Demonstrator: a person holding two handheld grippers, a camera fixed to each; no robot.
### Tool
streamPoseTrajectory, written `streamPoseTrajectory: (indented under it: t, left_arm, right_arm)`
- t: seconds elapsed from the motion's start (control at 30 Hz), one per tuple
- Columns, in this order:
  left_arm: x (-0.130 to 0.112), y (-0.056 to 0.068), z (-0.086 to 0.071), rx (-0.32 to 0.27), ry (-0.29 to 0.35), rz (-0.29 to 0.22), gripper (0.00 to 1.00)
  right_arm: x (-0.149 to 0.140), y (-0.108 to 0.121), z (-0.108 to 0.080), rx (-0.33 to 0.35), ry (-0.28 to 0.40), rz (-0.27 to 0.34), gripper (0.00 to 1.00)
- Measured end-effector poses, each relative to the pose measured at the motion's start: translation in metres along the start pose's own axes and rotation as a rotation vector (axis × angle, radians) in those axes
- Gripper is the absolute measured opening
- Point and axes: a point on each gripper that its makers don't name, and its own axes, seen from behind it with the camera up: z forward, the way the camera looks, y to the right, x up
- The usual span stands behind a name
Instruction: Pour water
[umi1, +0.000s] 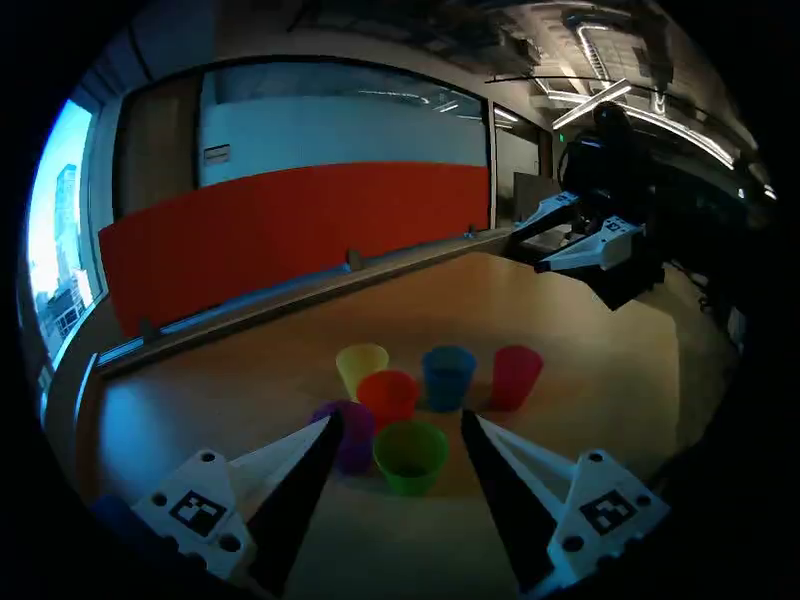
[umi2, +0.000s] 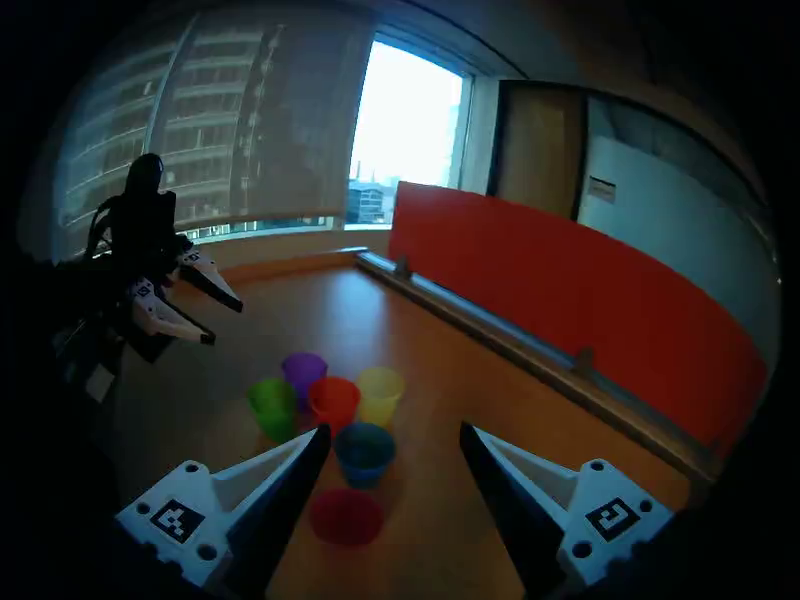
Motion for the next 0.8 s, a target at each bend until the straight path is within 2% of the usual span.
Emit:
streamPoseTrajectory:
  t: [0.47, 0.8]
  left_arm:
    - [-0.04, 0.017, 0.021, -0.049, -0.112, 0.042, 0.87]
    - [-0.066, 0.018, 0.036, -0.062, -0.186, 0.057, 0.87]
  right_arm:
    - [-0.013, 0.002, 0.022, 0.043, -0.08, -0.024, 1.0]
    - [-0.02, -0.006, 0.036, 0.088, -0.108, -0.033, 1.0]
